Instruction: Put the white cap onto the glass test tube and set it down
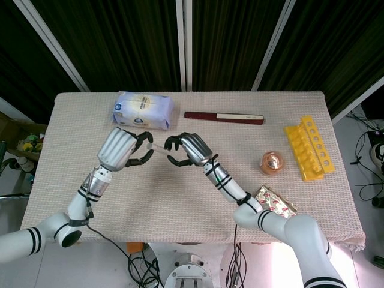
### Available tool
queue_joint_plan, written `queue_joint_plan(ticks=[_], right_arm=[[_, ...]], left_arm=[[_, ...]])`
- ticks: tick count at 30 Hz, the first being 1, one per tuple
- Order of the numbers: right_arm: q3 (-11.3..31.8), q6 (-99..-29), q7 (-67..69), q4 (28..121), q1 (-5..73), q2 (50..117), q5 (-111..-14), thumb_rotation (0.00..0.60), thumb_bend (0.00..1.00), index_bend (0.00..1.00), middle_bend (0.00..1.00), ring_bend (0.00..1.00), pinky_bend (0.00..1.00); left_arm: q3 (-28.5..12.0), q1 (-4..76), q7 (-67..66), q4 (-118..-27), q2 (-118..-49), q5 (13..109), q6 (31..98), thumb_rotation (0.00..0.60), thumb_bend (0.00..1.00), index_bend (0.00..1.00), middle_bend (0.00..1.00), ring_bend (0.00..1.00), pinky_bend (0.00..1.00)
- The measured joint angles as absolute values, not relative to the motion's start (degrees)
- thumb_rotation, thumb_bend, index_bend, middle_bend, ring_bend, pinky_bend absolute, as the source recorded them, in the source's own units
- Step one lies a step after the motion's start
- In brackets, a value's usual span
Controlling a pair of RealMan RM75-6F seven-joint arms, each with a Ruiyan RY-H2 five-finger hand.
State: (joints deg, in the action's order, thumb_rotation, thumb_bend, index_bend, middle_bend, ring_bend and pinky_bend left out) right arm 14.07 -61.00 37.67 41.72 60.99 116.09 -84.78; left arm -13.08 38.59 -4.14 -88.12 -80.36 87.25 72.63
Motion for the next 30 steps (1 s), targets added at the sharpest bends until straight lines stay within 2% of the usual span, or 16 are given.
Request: queue_joint_plan(ticks=[30], right_arm=[[13.63, -60.98, 39.15, 42.37, 61.25, 115.08, -85.56, 0.6, 0.63, 0.82, 0.68, 0.53, 0.45]], left_arm=[[-12.37, 39.42, -5.61, -88.66, -79.67, 87.07, 72.1, 0.478, 0.49, 0.62, 0.93, 0.88, 1.0]])
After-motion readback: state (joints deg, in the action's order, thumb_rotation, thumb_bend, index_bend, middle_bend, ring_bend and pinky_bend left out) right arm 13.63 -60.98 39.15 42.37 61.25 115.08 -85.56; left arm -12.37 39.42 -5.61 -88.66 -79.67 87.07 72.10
